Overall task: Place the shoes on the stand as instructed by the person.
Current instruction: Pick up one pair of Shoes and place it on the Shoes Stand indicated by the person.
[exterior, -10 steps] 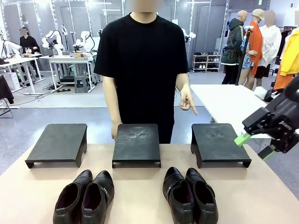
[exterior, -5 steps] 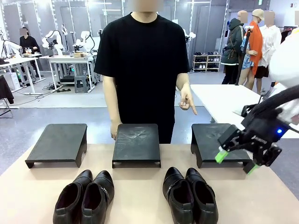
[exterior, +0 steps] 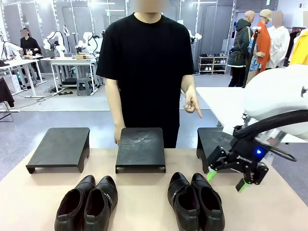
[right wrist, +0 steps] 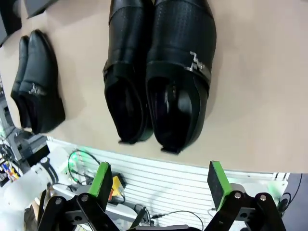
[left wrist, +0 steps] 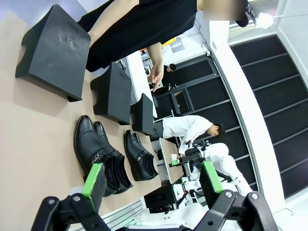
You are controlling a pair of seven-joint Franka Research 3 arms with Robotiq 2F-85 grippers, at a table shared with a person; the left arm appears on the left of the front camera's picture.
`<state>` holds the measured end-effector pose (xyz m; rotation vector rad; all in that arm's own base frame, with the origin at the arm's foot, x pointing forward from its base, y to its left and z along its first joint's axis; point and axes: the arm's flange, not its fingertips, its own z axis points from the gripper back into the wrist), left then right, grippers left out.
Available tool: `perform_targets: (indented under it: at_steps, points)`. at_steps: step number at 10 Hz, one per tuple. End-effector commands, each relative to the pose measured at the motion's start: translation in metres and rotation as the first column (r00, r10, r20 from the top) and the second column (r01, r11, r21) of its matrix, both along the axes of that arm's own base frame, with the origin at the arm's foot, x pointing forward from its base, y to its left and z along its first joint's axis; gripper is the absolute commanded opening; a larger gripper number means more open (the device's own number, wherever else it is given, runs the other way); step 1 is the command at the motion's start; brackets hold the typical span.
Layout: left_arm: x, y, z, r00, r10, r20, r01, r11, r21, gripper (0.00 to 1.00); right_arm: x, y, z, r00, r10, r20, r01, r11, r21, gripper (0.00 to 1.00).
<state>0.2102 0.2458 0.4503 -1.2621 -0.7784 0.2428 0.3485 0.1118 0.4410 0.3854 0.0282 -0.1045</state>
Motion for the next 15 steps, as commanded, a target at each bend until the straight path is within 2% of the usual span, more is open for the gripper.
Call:
perform_targets:
  at_steps: [1, 9, 15]
  points:
    - [0.001, 0.002, 0.0, 1.0, -0.003, 0.03, 0.003, 1.0, -0.006, 1.0, 0.019, 0.024, -0.007, 0.999, -0.012, -0.031, 0.01, 0.997, -0.077, 1.0]
    - [0.001, 0.002, 0.0, 1.0, -0.003, 0.03, 0.003, 1.0, -0.006, 1.0, 0.044, 0.079, -0.056, 0.997, 0.0, -0.079, -0.023, 0.957, -0.29, 1.0]
    - [0.001, 0.002, 0.0, 1.0, -0.003, 0.03, 0.003, 1.0, -0.006, 1.0, 0.052, 0.115, -0.09, 0.991, 0.019, -0.135, -0.067, 0.931, -0.36, 1.0]
